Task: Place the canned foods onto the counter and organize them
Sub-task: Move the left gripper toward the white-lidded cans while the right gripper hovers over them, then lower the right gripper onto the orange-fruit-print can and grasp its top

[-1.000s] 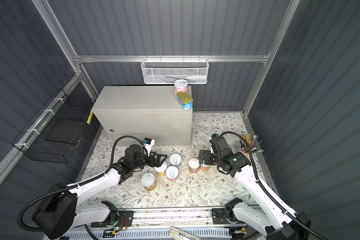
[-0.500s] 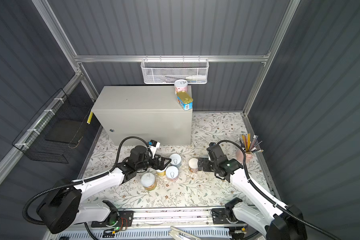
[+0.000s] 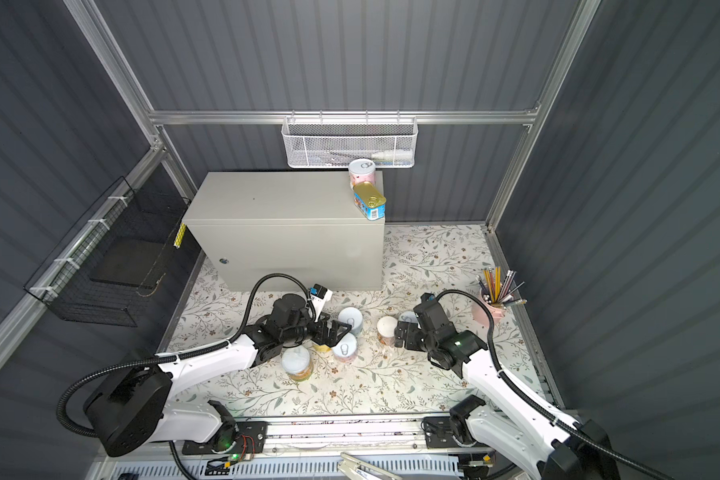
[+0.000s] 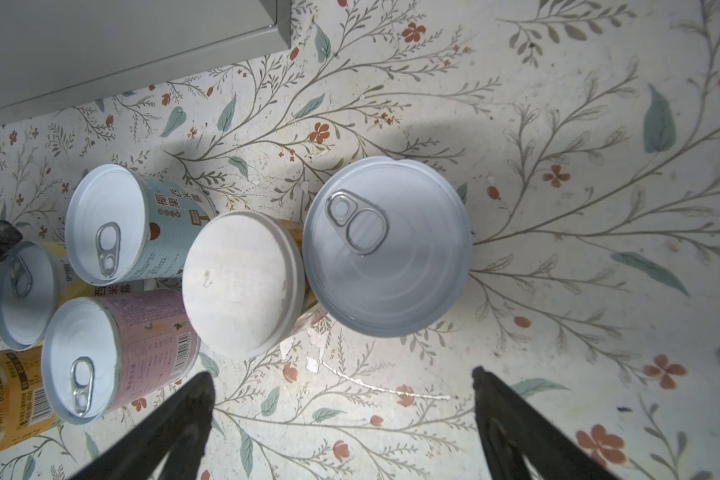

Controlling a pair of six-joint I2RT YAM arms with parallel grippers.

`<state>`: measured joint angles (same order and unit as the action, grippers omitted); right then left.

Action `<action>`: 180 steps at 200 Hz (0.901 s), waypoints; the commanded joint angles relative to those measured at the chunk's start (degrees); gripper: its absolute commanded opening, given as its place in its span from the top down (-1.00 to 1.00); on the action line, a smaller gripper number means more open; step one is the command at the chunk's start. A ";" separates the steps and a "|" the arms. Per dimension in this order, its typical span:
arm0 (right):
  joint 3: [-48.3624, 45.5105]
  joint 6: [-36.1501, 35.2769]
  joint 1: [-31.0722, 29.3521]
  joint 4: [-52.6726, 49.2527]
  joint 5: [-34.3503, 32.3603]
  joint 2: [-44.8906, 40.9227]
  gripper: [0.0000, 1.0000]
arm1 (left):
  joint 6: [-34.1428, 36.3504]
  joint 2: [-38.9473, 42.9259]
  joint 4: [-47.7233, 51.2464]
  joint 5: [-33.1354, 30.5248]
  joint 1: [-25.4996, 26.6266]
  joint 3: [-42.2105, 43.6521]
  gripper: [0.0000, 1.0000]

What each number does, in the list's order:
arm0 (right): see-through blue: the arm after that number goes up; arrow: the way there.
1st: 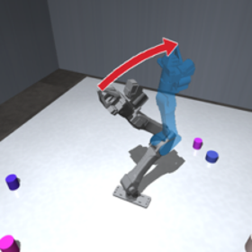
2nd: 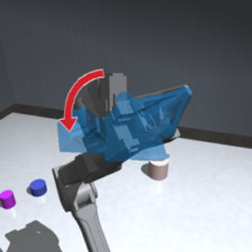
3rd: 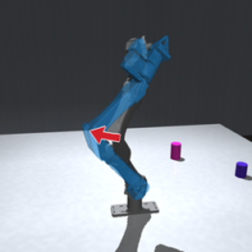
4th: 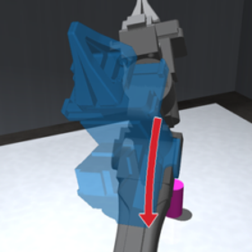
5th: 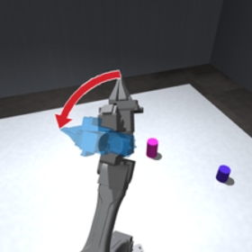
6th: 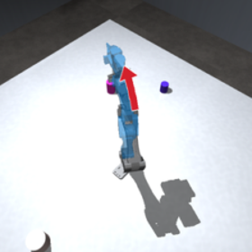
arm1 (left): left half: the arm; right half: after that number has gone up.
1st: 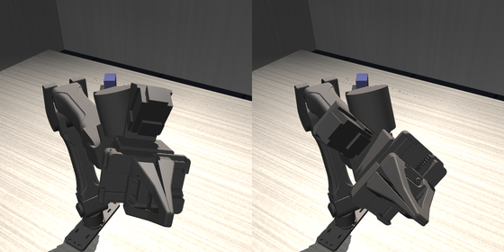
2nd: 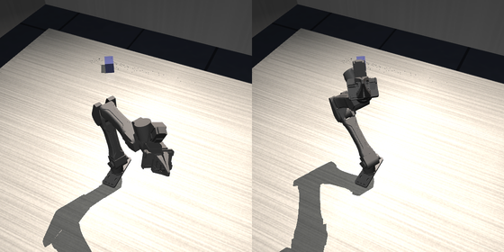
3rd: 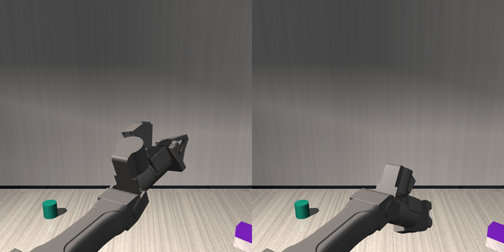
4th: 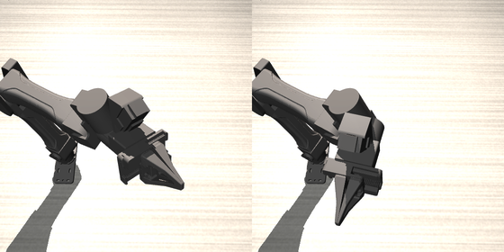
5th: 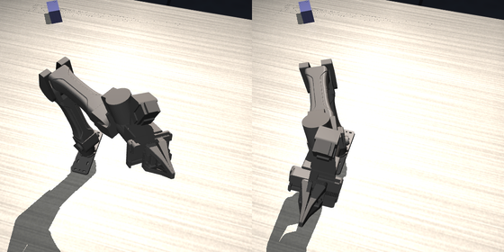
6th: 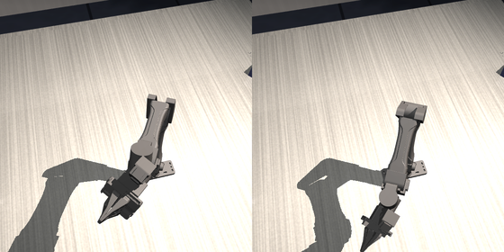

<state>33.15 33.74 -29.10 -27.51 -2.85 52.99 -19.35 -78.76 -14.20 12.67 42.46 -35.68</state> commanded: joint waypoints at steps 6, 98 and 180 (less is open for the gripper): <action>0.15 1.71 -0.29 0.20 -2.37 -0.87 -0.83 | 1.95 -0.45 0.74 -1.29 0.40 -1.72 -0.99; 1.87 0.66 -0.27 -1.87 -5.90 4.92 -0.72 | 3.42 3.11 1.36 -5.00 0.47 -0.53 -0.99; 5.95 -4.70 0.00 0.52 -5.80 15.89 -0.72 | 3.54 0.20 0.66 -4.77 0.52 -1.23 -0.99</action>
<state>38.28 30.22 -29.08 -27.75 -7.77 67.72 -17.02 -77.25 -13.78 8.32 42.72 -35.70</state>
